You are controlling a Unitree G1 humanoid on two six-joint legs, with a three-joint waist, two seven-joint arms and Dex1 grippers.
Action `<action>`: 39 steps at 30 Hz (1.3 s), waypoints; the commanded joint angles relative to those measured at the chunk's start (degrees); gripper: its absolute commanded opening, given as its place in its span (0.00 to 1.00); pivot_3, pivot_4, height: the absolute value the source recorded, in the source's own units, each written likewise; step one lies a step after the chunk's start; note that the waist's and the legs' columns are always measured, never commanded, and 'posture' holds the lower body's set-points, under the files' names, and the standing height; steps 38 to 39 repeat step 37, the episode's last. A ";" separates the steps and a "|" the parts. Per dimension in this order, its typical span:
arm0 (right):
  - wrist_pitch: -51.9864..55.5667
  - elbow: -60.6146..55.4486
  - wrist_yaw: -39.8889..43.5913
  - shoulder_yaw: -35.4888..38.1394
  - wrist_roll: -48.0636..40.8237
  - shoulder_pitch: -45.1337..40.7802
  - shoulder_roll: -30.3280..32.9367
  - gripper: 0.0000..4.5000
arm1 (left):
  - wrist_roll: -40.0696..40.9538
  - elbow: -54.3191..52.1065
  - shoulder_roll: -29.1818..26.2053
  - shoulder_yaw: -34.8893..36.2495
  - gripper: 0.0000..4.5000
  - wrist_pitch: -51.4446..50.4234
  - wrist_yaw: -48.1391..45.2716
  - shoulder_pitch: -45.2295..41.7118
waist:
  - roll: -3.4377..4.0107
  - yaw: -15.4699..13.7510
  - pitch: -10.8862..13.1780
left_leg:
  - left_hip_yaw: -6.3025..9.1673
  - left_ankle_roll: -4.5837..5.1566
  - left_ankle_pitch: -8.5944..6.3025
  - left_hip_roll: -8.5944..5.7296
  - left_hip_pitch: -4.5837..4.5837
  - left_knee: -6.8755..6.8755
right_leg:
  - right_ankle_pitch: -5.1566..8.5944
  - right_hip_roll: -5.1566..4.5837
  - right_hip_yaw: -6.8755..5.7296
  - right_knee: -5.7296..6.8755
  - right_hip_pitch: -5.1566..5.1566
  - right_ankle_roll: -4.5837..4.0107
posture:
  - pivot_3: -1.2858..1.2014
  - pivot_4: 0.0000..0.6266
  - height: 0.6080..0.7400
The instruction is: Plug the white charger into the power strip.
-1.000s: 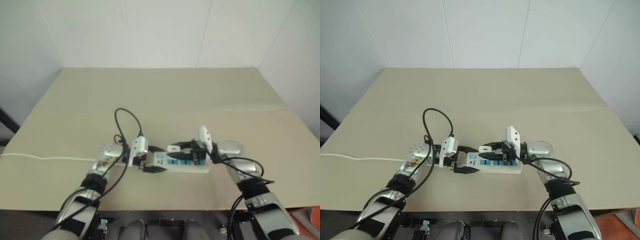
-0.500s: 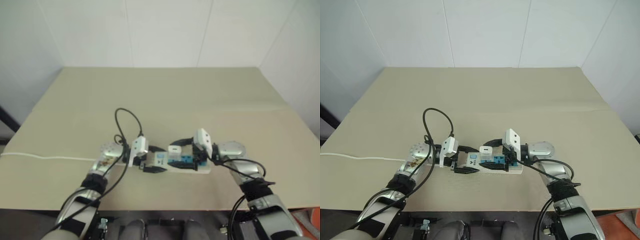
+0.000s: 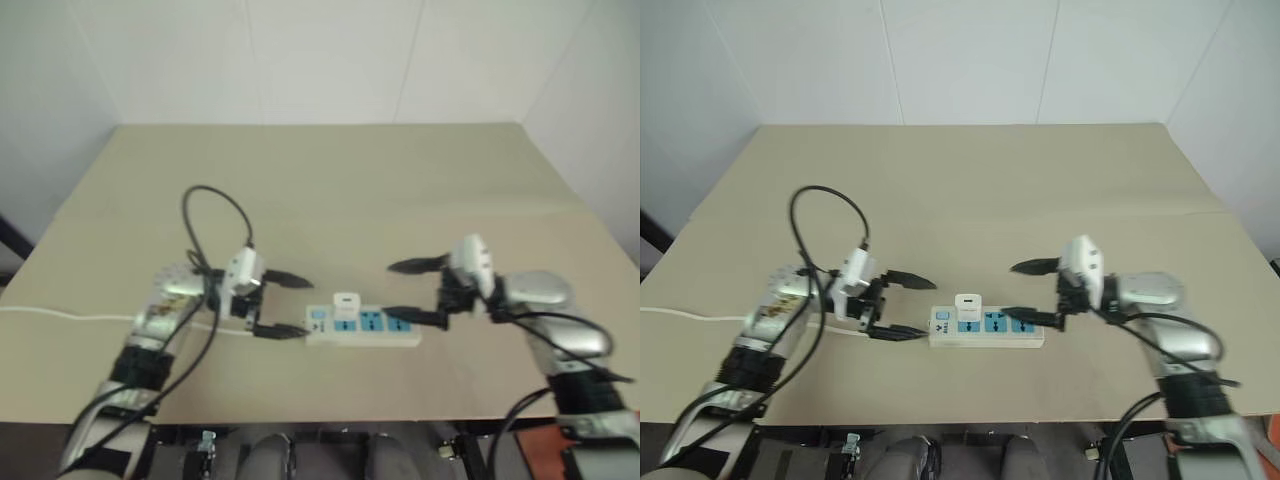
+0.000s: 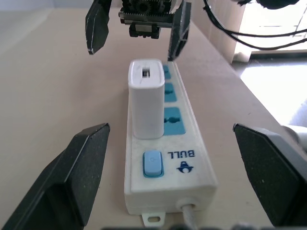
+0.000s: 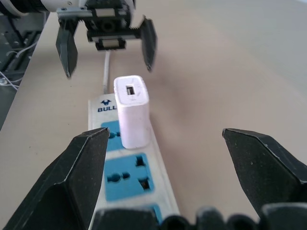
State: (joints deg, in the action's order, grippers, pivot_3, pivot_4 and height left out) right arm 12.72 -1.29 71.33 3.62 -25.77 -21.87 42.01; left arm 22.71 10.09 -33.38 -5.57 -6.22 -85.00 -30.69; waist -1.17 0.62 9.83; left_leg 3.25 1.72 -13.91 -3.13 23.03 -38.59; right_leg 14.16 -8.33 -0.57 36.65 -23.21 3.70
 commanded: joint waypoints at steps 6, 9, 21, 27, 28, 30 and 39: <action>4.14 -9.02 2.19 16.75 -7.63 11.94 10.65 1.00 | 4.23 -6.19 -9.37 7.89 1.00 -3.16 -0.49 1.64 | 0.01 -0.27 0.18 | -0.02 0.01 0.00 0.03 -0.04 -0.02 | 0.00 0.00 -0.01 0.03 0.06 -0.01 | 0.52 0.24 1.00; 4.36 -10.60 2.19 20.99 -8.59 16.54 11.92 1.00 | 4.30 -5.76 -11.62 9.69 1.00 -2.88 -0.15 2.07 | 0.02 -0.13 0.19 | -0.03 0.01 0.00 0.05 -0.07 -0.03 | 0.00 0.01 -0.01 0.04 0.09 0.00 | 0.52 0.24 1.00; 3.58 -12.90 0.52 24.15 -7.57 22.97 12.32 1.00 | 6.16 -10.14 -13.65 11.32 1.00 -5.74 2.06 5.69 | 0.01 -0.02 0.21 | -0.08 0.01 0.00 0.07 -0.10 -0.04 | 0.00 0.01 0.04 0.05 0.12 0.00 | 0.52 0.24 1.00; 2.65 -13.11 0.01 23.05 -6.44 23.29 11.82 1.00 | 6.14 -10.45 -13.79 11.15 1.00 -6.33 2.29 5.83 | 0.01 -0.02 0.20 | -0.08 0.01 0.00 0.06 -0.10 -0.05 | 0.00 0.00 0.04 0.05 0.12 -0.01 | 0.52 0.24 1.00; 2.48 -13.28 -0.25 22.78 -6.12 23.46 11.66 1.00 | 6.13 -10.67 -13.77 11.08 1.00 -6.49 2.37 6.03 | 0.01 -0.02 0.20 | -0.08 0.01 0.00 0.06 -0.10 -0.05 | 0.00 0.01 0.04 0.05 0.12 -0.01 | 0.52 0.24 1.00; 2.48 -13.74 -0.65 22.52 -6.03 23.77 11.34 1.00 | 6.12 -11.17 -13.68 10.95 1.00 -6.73 2.58 6.39 | 0.01 -0.02 0.21 | -0.08 0.01 0.00 0.06 -0.10 -0.05 | 0.00 0.00 0.04 0.05 0.12 -0.01 | 0.52 0.24 1.00; 3.68 -15.34 -2.87 22.21 -5.98 24.65 11.38 1.00 | 6.47 -12.26 -13.69 10.76 1.00 -7.49 2.99 6.55 | 0.01 -0.01 0.20 | -0.08 0.00 0.00 0.06 -0.11 -0.09 | 0.00 0.01 0.05 0.08 0.14 -0.01 | 0.52 0.24 1.00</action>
